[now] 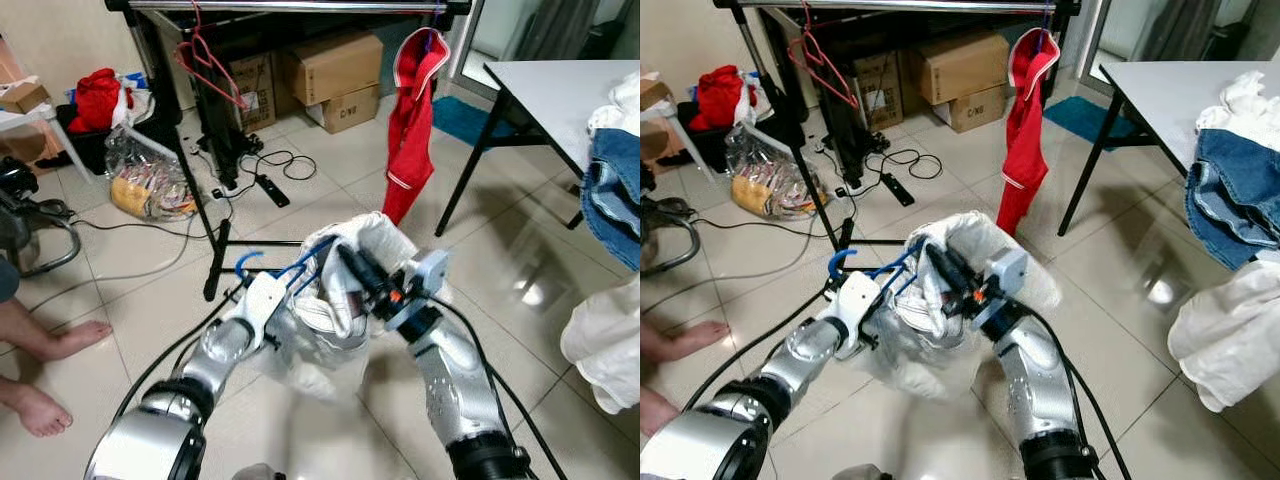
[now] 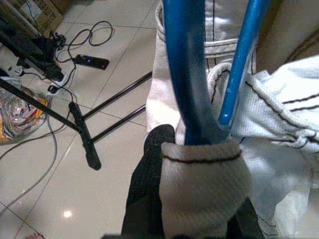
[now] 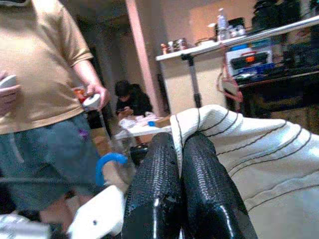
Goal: Hang hanger
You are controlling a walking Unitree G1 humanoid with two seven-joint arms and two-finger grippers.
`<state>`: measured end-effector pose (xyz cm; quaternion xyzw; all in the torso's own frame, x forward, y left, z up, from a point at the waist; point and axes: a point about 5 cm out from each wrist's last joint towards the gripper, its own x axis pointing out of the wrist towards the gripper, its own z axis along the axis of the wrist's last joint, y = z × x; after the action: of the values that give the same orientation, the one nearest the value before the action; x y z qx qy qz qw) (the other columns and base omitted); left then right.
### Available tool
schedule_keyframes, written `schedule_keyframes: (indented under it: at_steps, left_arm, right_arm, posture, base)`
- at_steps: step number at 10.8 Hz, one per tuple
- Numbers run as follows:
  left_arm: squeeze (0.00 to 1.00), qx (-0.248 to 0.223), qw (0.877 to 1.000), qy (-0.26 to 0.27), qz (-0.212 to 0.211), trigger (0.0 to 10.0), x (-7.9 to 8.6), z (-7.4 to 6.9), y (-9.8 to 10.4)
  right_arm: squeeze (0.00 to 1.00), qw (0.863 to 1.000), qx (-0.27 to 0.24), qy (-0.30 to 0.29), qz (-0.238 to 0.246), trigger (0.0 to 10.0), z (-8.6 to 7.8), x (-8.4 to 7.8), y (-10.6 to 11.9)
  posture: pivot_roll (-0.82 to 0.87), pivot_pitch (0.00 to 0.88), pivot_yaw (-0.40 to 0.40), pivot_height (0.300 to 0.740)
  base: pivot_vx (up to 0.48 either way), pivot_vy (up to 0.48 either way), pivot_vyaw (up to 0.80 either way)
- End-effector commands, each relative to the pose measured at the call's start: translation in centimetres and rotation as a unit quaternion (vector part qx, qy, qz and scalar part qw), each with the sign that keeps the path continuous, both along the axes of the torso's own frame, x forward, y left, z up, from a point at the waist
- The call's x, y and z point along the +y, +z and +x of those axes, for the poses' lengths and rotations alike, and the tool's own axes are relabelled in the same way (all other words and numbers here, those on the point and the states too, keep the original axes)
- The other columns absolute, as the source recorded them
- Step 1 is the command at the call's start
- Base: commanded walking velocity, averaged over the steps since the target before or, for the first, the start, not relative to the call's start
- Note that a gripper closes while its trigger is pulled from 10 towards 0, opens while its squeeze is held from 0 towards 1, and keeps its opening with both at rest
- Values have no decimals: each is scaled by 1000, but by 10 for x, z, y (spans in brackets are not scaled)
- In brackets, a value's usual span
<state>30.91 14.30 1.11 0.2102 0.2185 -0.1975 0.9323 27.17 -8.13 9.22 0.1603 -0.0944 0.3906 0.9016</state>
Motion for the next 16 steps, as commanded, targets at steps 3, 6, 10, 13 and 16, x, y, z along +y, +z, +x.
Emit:
schedule_keyframes:
  at_steps: [3,6,10,13,16]
  left_arm:
    - [0,-6,1000,-13,-4,10000,-8,12,12]
    - [0,-22,999,-26,-7,10000,-16,20,22]
    - [0,-38,999,-32,-13,10000,-21,27,32]
    - [0,-37,999,-31,-14,10000,-24,22,26]
    - [0,-92,995,-10,-23,10000,-22,23,33]
  right_arm:
    - [0,998,7,59,-3,0,-3,16,2]
    - [0,996,22,88,-23,0,-6,22,-6]
    - [0,992,32,103,-61,0,-7,25,-18]
    - [0,988,58,81,-119,10000,-8,24,-38]
    - [843,986,63,62,-138,10000,-6,21,-44]
  posture:
    - [-11,4,48,740]
    - [-1,9,51,740]
    - [-5,14,59,740]
    - [1,15,57,740]
    - [5,12,52,740]
  base:
    - [0,0,0]
    - [0,0,0]
    - [0,0,0]
    - [0,0,0]
    - [0,0,0]
